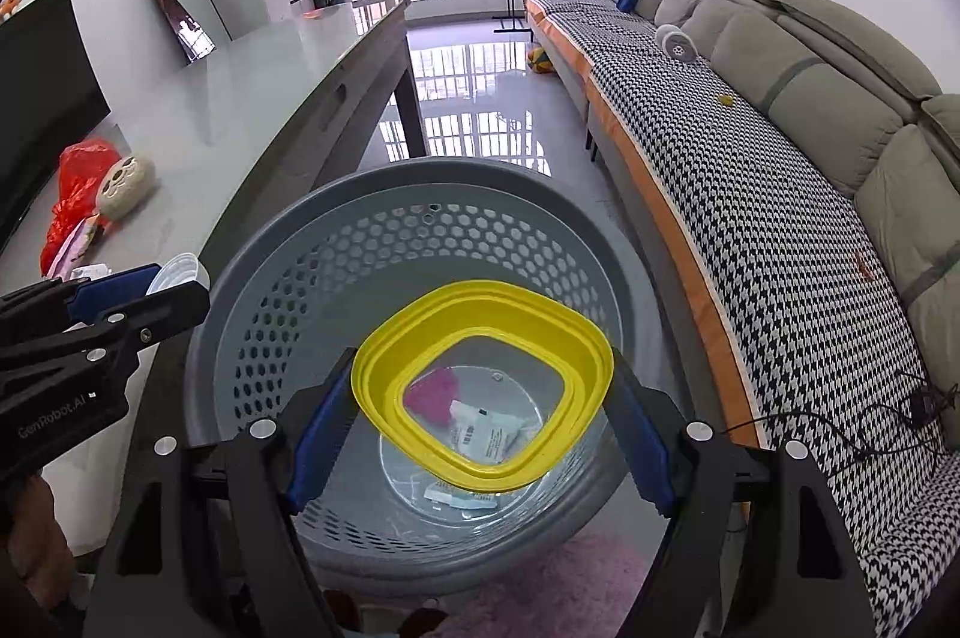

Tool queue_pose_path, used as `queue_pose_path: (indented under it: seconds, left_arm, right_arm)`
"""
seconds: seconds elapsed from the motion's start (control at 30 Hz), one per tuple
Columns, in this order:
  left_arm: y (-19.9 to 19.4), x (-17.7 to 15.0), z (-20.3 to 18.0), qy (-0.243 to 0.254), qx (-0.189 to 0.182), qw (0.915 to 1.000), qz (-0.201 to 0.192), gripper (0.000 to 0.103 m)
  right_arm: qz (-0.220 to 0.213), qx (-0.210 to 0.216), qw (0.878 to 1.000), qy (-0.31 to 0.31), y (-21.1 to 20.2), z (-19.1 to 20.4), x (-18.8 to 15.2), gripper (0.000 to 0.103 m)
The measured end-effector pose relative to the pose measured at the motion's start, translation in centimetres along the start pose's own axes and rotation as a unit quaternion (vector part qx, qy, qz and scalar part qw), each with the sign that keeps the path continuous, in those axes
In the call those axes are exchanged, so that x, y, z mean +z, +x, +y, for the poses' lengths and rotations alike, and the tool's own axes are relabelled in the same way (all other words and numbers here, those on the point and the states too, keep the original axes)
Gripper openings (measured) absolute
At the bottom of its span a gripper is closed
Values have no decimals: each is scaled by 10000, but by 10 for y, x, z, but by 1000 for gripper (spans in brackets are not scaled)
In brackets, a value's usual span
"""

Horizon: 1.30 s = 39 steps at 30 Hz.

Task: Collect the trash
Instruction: 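Open both tools over the grey wastebasket to drop the yellow lid and white cap, then grasp the crumpled white paper on the table with the right tool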

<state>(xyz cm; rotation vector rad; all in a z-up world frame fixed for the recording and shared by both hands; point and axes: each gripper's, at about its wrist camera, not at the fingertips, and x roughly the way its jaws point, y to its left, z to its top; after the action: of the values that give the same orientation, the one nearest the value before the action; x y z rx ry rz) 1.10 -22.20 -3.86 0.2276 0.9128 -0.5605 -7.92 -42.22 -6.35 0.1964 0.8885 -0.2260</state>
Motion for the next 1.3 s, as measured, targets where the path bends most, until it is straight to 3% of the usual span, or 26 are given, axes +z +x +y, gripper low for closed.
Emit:
queue_pose_path:
  seconds: [0.13, 0.5, 0.97, 1.3]
  left_arm:
    - [-2, 2, -2, -46, 49, 9999, -92, 61]
    - [-6, 0, 1, -90, 110, 9998, -128, 69]
    - [-21, -2, 16, -357, 347, 9981, -352, 92]
    - [-32, -6, 35, -546, 583, 9959, -433, 97]
  right_arm:
    - [-54, -1, 10000, 66, 0, -4, 1, 76]
    - [-157, -19, 9997, 199, -4, -10, -1, 81]
    - [-197, -70, 9997, 129, -10, 4, -8, 83]
    - [-236, 153, 9991, 317, -18, 11, -8, 87]
